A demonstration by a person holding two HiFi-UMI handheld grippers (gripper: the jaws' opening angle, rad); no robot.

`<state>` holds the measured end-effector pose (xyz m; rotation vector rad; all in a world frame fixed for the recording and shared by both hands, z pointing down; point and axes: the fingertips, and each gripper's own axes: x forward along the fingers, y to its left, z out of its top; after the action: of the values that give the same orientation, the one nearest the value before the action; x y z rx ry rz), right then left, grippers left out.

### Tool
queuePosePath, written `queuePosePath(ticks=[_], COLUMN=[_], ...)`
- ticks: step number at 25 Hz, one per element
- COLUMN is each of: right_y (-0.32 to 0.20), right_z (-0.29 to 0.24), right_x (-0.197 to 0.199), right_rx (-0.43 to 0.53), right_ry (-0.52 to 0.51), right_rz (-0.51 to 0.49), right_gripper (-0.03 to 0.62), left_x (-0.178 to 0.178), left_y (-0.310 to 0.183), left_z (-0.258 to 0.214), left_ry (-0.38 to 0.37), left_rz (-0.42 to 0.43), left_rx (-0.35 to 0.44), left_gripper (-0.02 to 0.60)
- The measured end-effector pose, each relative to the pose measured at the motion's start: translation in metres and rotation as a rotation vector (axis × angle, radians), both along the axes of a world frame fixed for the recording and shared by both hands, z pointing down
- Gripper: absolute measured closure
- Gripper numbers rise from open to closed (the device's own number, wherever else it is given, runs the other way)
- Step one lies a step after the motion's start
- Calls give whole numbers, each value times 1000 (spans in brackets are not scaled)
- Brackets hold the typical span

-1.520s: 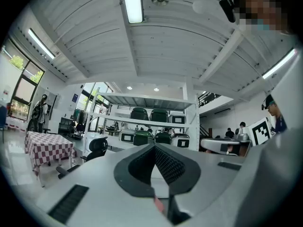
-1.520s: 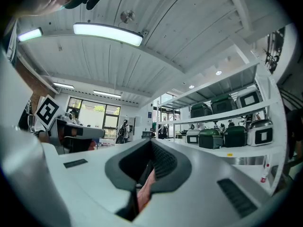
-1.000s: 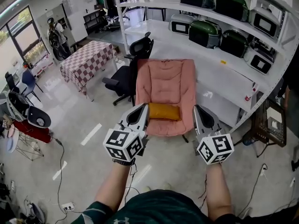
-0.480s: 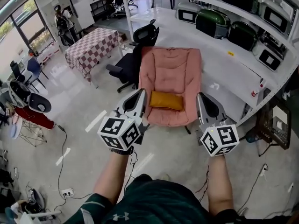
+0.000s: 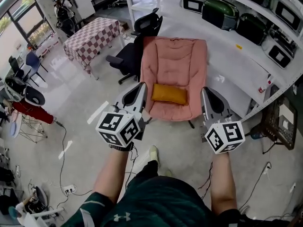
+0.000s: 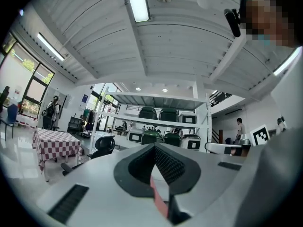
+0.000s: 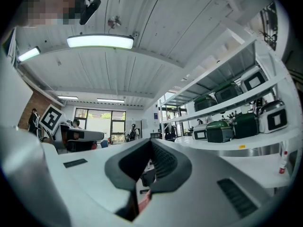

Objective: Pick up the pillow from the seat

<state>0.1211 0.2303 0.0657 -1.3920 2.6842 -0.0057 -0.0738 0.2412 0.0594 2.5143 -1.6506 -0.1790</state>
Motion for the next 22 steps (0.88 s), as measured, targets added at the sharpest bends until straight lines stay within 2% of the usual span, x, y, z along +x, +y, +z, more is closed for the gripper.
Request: queuePosePath(ticks=[9, 15, 22], right_y=[-79, -142, -197], right_z=[32, 67, 113], right_x=[-29, -62, -88], right_rx=[-58, -120, -175], right_ry=[28, 67, 104], right_rz=[27, 45, 93], right_gripper=[591, 591, 591], left_x=[-14, -33, -52], left_y=[-86, -150, -211], left_z=[45, 88, 146], left_ry=[-53, -47, -96], left_rz=[37, 78, 126], left_rx=[-52, -111, -175], left_gripper=[577, 577, 577])
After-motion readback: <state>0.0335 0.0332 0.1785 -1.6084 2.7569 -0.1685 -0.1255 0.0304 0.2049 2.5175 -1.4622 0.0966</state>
